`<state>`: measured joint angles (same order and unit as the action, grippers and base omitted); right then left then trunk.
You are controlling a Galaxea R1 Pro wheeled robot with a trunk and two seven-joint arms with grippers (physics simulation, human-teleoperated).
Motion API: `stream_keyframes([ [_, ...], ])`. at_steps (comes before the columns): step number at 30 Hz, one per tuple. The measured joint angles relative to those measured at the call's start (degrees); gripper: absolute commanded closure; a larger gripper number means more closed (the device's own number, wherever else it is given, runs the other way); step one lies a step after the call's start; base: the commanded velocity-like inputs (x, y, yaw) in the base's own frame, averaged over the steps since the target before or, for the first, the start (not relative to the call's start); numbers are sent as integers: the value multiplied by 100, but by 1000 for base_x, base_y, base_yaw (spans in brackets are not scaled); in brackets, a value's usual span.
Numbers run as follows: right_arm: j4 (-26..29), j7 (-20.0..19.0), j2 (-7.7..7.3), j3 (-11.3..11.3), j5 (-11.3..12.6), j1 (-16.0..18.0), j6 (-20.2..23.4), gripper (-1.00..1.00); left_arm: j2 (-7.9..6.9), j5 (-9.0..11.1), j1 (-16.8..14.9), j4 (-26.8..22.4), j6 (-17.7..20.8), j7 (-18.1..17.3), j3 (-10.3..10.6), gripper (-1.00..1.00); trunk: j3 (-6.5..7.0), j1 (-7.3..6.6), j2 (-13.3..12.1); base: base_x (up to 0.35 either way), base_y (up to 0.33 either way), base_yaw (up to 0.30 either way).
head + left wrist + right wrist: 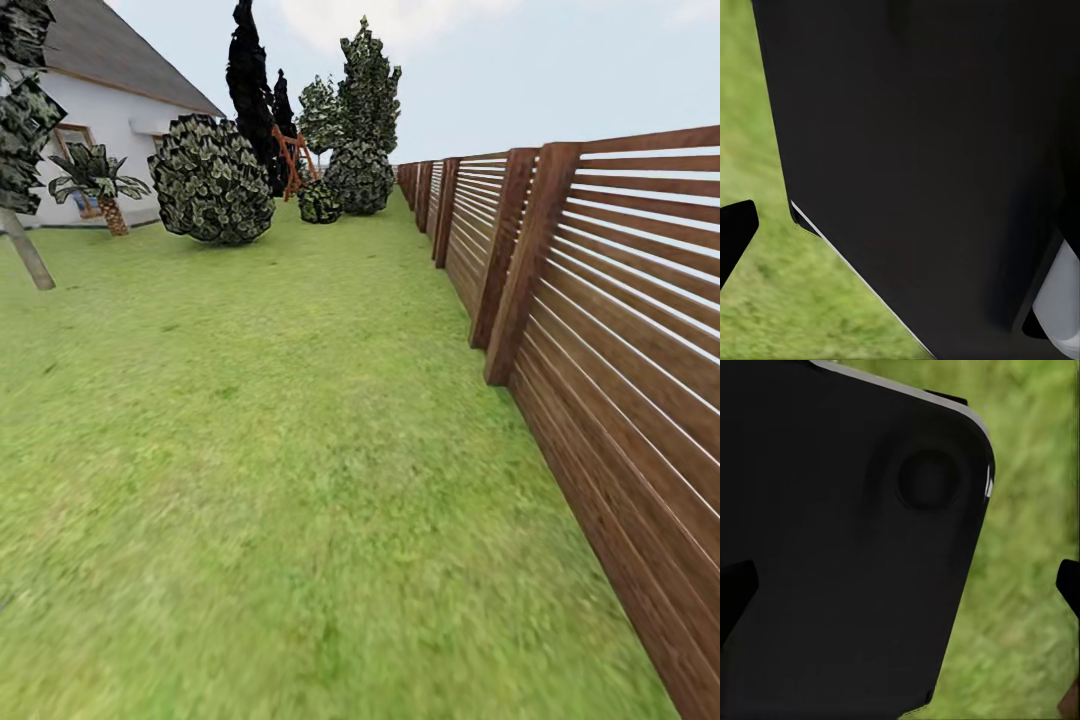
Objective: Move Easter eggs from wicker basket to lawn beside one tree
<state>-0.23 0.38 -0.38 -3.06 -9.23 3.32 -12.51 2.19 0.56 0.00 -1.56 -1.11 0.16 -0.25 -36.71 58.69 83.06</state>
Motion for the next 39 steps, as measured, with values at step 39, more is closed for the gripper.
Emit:
stream_keyframes([
  [39, 1, -6, -5, 0, -31, 0, -9, -100, 0, 0, 0, 0, 0, 0, 0, -100, 0, 0, 0, 341, 0, 62],
])
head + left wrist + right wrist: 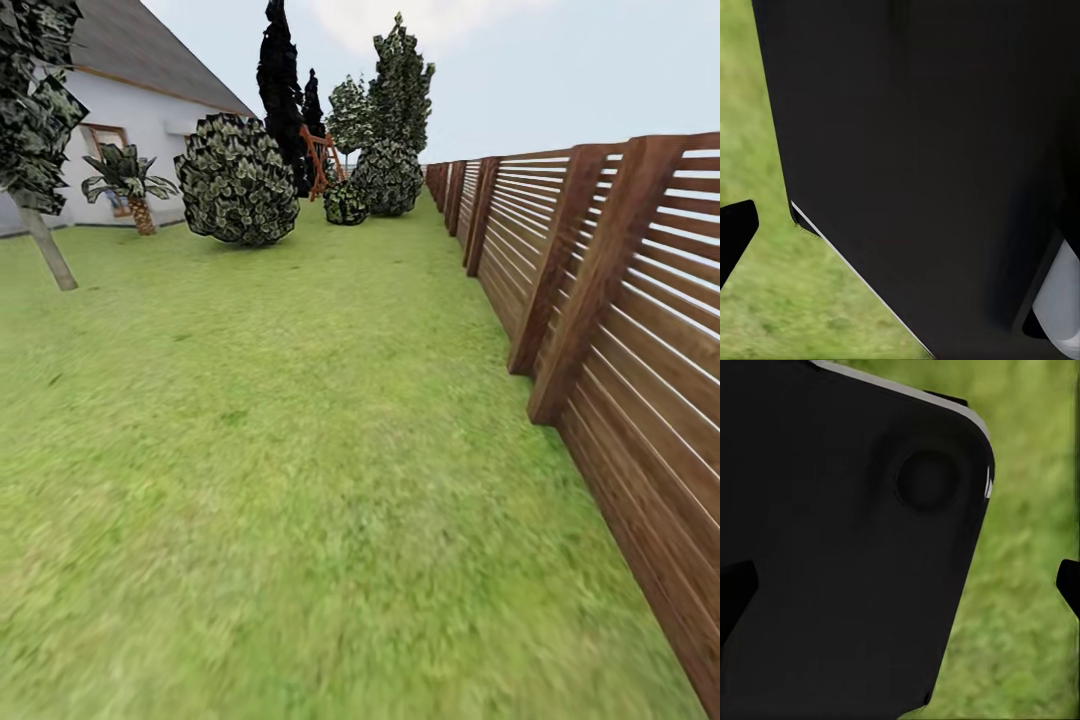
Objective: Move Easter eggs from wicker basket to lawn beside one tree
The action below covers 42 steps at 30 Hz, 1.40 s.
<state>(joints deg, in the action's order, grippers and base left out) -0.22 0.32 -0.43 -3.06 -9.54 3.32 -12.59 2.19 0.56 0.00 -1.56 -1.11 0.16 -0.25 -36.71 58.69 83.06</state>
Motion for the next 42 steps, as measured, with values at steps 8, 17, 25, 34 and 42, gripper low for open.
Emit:
stream_keyframes([
  [8, -1, 0, 1, 0, -21, 0, 5, -100, 0, 0, 0, 0, 0, 0, 0, -100, 0, 0, 0, 341, 0, 268],
  [17, -1, 0, 1, 0, -14, 0, 2, -100, 0, 0, 0, 0, 0, 0, 0, -100, 0, 0, 0, 341, 0, 268],
  [25, -1, 0, 1, 0, -11, 0, 1, -100, 0, 0, 0, 0, 0, 0, 0, -100, 0, 0, 0, 341, 0, 283],
  [34, -1, 7, 1, 1, 6, 0, 0, -100, 0, 0, 0, 0, 0, 0, 0, -100, 0, 0, 0, 341, 0, 292],
  [42, 7, 6, -15, 9, 30, 0, 7, -100, 0, 0, 0, 0, 0, 0, 0, -100, 0, 0, 0, 341, 0, 136],
])
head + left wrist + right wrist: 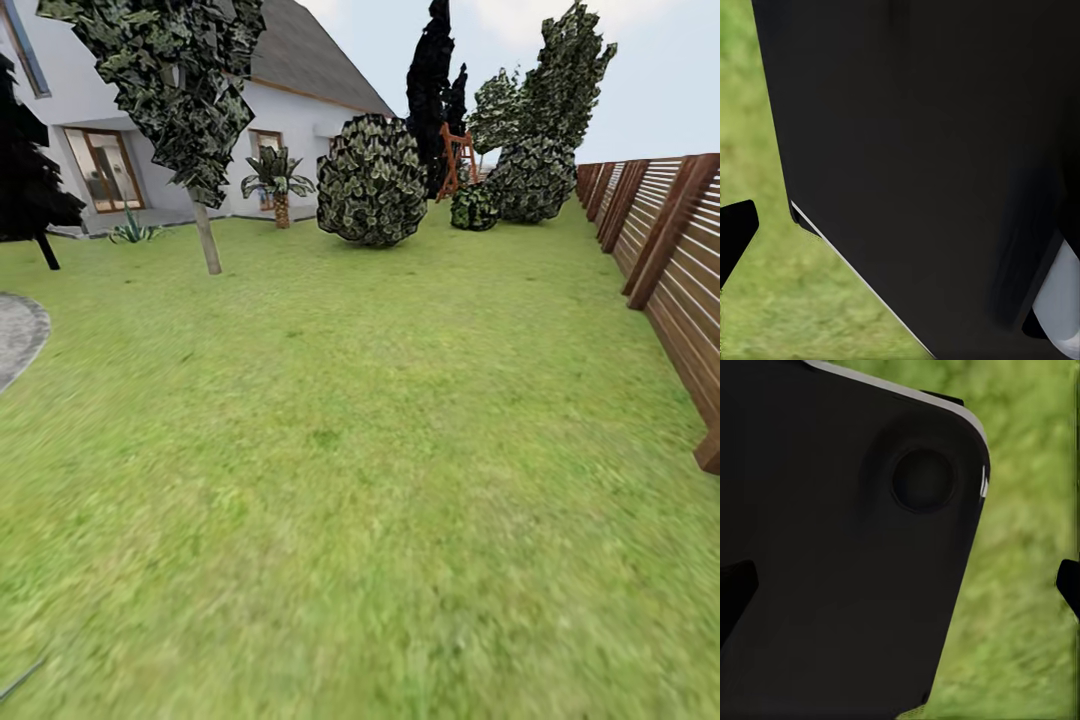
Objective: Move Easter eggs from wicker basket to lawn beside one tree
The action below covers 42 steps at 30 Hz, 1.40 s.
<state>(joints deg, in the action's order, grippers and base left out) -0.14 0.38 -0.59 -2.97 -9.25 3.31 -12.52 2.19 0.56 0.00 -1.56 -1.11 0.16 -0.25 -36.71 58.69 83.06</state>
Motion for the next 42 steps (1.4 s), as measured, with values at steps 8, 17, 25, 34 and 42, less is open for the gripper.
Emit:
stream_keyframes([
  [8, 19, -6, -35, 6, -18, 0, 5, -100, 0, 0, 0, 0, 0, 0, 0, -100, 0, 0, 0, 341, 0, 3],
  [17, 30, -6, -4, 3, -22, 0, 10, -100, 0, 0, 0, 0, 0, 0, 0, -100, 0, 0, 0, 341, 0, 0],
  [25, 47, -42, 20, 13, -13, 0, 9, -100, 0, 0, 0, 2, 0, 0, 0, -100, 0, 0, 0, 341, 0, 0],
  [34, 38, -46, 10, 22, -1, -2, 12, -100, 0, 0, 0, 0, 0, 0, 0, -100, 0, 0, 0, 341, 0, -88],
  [42, 38, -46, -9, 23, 0, -2, 11, -100, 0, 0, 0, 0, 0, 0, 0, -100, 0, 0, 0, 341, 0, -281],
])
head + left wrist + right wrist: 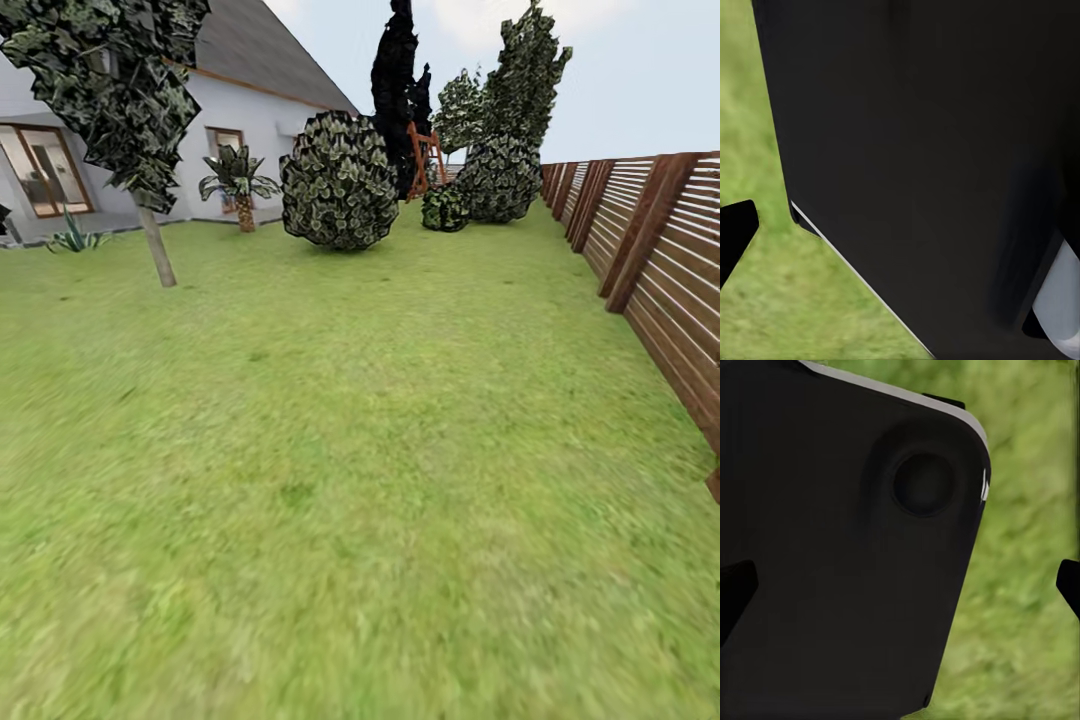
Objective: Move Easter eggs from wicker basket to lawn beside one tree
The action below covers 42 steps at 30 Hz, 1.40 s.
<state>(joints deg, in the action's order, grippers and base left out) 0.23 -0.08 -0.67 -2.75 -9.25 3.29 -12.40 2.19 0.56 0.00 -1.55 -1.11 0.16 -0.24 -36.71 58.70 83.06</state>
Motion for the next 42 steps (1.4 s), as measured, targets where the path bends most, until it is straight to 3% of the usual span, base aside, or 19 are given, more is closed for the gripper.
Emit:
stream_keyframes([
  [13, -6, 0, 7, -5, 0, 1, 0, -100, 0, 0, 0, 1, 0, 0, 0, -100, 0, 0, 0, 341, 0, -267],
  [42, 6, 40, -24, -31, -24, 2, -1, -100, 0, 0, 0, 0, 0, 0, 0, -100, 0, 0, 0, 341, 0, -5],
])
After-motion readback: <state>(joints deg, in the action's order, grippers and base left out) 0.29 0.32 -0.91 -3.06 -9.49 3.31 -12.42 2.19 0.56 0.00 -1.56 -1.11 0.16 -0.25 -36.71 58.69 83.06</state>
